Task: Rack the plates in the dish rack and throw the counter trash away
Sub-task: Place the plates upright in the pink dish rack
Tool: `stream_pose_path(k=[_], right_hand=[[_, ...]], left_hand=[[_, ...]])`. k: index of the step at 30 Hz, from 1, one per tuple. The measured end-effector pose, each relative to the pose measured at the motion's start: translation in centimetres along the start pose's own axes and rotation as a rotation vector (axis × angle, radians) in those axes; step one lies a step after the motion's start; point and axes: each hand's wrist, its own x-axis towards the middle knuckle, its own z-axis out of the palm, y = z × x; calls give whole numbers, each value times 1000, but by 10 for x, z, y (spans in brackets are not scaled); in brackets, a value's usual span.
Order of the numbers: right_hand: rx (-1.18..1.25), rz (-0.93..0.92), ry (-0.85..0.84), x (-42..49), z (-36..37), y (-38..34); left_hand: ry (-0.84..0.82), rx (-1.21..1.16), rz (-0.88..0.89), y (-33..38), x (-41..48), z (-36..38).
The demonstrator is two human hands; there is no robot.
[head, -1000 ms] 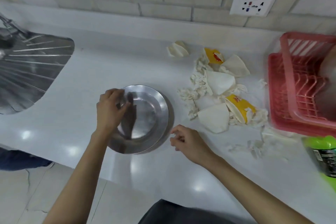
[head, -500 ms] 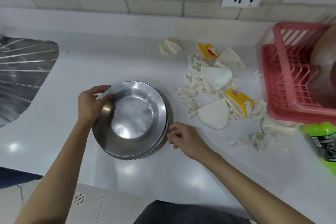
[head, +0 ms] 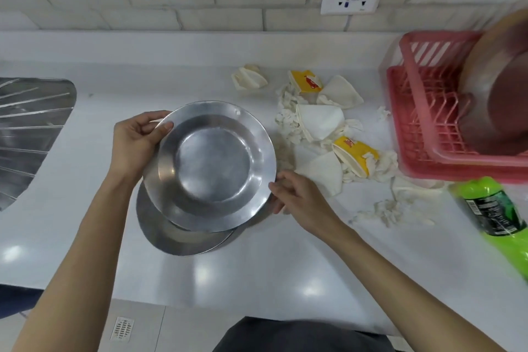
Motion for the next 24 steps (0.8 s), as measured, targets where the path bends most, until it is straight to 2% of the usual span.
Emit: stream_pose_path(k=[3,9,16,24], right_hand=[[44,-46,80,-10,-25,-3],[80,-116,271,-39,-90,-20],[-32,-243,414,-73,-163,-45],[-270,-285,561,-89,-236,-74]], left_hand=[[-6,-71,-29,8,-4,33],[-130,-172,-72,22,-13,105],[-170,-294,-105,42,-35,204],[-192,-386,-184,66,-51,295]])
